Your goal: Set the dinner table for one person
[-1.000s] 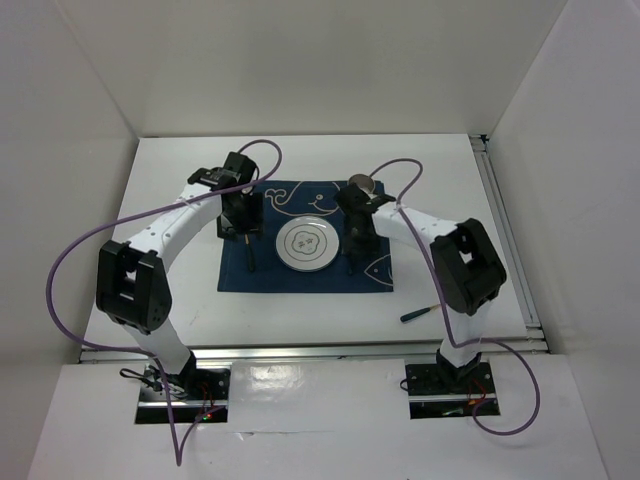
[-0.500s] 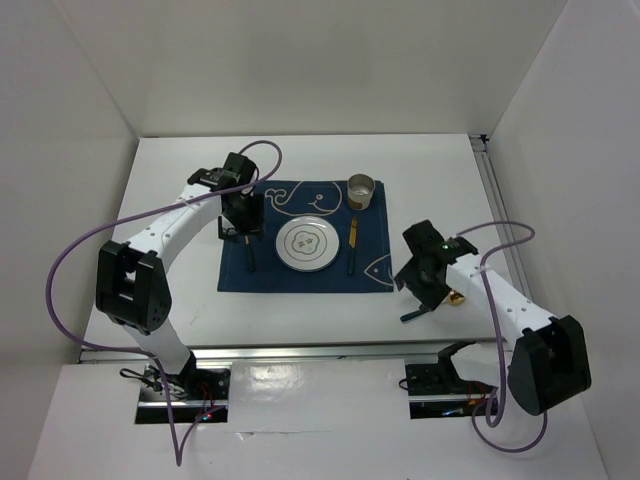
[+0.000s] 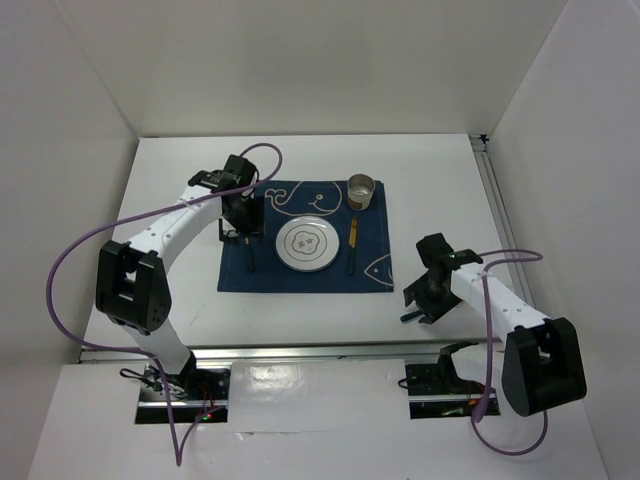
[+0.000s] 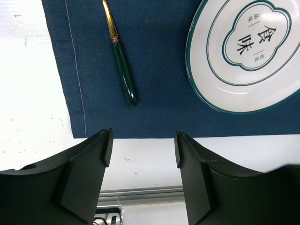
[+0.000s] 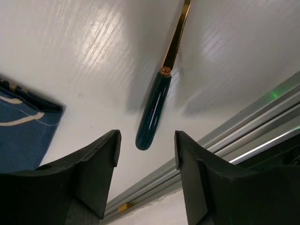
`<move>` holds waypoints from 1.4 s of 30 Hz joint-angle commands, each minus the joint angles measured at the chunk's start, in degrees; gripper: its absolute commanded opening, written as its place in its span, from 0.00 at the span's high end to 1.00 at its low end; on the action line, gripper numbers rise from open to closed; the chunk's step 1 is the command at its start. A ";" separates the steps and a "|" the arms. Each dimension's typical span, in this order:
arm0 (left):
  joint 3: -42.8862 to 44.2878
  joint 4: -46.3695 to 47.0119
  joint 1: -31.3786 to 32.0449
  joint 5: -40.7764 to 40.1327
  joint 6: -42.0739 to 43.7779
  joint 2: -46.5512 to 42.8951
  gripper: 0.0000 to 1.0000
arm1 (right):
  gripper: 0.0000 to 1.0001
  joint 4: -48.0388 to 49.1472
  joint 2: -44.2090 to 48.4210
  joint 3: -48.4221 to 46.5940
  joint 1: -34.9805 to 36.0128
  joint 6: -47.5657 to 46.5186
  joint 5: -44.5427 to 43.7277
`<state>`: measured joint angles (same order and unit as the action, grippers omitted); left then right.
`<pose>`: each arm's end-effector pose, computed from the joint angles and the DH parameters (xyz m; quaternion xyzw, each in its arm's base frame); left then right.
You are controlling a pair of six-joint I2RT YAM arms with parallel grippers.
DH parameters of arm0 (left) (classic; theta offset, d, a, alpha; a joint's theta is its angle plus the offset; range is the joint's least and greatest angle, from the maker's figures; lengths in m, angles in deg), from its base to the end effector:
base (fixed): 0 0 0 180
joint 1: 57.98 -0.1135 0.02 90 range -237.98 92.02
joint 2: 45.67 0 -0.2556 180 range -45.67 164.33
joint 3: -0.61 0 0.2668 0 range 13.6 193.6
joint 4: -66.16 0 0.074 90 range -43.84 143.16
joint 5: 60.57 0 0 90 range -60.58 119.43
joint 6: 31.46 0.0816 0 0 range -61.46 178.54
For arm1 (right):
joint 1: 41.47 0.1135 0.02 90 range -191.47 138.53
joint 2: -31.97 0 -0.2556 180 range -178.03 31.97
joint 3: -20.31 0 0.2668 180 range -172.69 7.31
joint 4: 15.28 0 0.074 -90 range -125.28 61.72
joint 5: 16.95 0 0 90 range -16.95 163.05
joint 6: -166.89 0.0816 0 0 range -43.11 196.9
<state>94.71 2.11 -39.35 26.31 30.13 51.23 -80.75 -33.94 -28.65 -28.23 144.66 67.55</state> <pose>0.3599 -0.1166 0.2113 -0.0889 0.9753 -0.0556 0.1946 0.1881 0.0362 0.1152 0.4594 0.8845 0.0065 0.0813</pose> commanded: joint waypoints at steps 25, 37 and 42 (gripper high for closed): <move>-0.16 -0.19 -0.18 0.57 1.33 -2.60 0.28 | 1.00 9.02 -7.39 -11.48 4.78 -15.57 -10.50; 0.90 -0.72 -0.18 0.04 1.33 -3.29 0.28 | 1.00 13.26 -28.12 -31.27 9.88 -40.60 6.45; 0.38 -1.77 -0.18 -1.01 1.33 -4.44 0.28 | 0.99 15.99 -33.05 -32.50 10.41 -41.75 7.25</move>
<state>93.74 1.96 -39.37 26.51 30.13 49.94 -67.77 -65.96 -58.31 -17.98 105.87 73.56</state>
